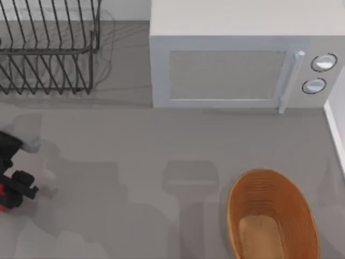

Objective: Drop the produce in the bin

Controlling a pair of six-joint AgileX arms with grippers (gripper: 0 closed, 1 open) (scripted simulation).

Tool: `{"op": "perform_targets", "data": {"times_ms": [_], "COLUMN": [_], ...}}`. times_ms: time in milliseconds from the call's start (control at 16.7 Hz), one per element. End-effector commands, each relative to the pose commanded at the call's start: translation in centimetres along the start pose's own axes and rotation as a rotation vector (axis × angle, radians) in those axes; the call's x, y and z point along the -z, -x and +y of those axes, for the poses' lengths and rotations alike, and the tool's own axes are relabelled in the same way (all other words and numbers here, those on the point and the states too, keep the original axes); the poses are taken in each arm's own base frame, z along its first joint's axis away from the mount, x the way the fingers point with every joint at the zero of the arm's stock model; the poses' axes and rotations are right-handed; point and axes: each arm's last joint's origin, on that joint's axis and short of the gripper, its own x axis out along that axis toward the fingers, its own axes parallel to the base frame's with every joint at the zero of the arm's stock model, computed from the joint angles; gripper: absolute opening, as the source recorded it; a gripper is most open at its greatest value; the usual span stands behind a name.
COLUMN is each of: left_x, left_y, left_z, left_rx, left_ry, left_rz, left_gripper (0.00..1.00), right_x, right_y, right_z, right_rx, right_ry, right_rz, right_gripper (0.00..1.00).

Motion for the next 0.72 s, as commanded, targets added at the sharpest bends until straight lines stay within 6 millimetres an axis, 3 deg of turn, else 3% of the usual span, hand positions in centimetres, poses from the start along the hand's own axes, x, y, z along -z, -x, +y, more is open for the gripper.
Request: {"op": "perform_targets", "data": {"times_ms": [420, 720], "left_x": [0.0, -0.8], "left_y": [0.0, 2.5], "left_z": [0.0, 0.5], "left_rx": [0.000, -0.014], "left_ry": [0.000, 0.003], "left_rz": [0.000, -0.023], "left_gripper": [0.00, 0.00], "right_x": [0.0, 0.0], "right_y": [0.0, 0.0], "right_z": [0.0, 0.0], "right_rx": [0.000, 0.000], "right_ry": [0.000, 0.000], "right_rz": [0.000, 0.000], "right_gripper": [1.00, 1.00]}}
